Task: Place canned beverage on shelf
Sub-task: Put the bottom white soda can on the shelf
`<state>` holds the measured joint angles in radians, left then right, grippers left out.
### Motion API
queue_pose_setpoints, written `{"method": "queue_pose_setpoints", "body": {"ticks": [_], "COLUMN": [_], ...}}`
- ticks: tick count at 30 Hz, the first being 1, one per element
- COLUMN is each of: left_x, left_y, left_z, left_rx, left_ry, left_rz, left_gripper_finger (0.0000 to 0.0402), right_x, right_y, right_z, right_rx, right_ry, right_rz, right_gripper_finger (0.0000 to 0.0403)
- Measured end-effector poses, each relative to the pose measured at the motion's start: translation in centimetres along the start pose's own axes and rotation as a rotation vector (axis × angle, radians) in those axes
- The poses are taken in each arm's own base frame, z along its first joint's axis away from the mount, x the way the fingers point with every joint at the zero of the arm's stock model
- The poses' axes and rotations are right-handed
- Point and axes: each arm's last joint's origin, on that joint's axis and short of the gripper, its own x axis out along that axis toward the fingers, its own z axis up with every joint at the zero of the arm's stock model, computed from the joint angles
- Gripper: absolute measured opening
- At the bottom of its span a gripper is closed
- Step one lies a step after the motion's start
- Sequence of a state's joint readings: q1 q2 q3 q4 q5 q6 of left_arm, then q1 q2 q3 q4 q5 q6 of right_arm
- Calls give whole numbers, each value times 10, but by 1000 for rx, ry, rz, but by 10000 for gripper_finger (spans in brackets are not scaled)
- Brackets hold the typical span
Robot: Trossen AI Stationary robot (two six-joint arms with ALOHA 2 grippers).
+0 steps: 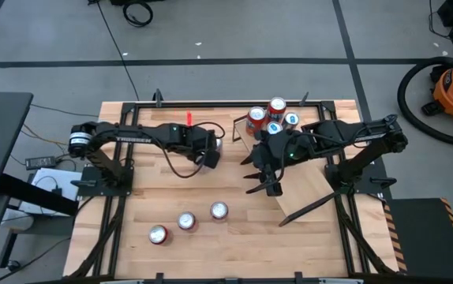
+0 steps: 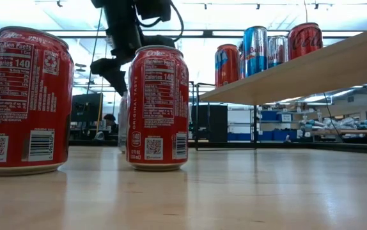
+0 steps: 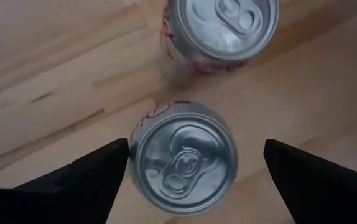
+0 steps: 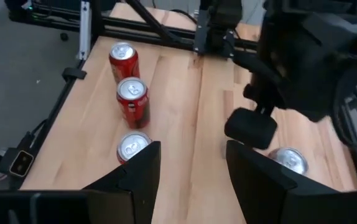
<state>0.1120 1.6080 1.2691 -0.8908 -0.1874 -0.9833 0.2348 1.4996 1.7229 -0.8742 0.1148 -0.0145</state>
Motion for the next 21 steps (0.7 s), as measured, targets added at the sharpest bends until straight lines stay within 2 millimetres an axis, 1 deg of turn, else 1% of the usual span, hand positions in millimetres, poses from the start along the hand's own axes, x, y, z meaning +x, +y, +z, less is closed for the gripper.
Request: {"method": "queue_pose_setpoints", "body": {"ticks": [11,16,21], "left_x": [24,28,28], "left_y": [-5,-6,-6], "left_z": [-5,-6,-5], "left_rx": [56,99,107], "left_ry": [93,103,72], "left_rz": [29,42,62], "left_gripper_finger": [383,348,308], "right_x": [2,2,2], "right_y": [0,0,0], "right_z": [1,1,0], "right_rx": [-17,-22,-3], "right_ry": [-10,-9,2], "right_rz": [11,10,3], "right_gripper_finger": [191,191,191]}}
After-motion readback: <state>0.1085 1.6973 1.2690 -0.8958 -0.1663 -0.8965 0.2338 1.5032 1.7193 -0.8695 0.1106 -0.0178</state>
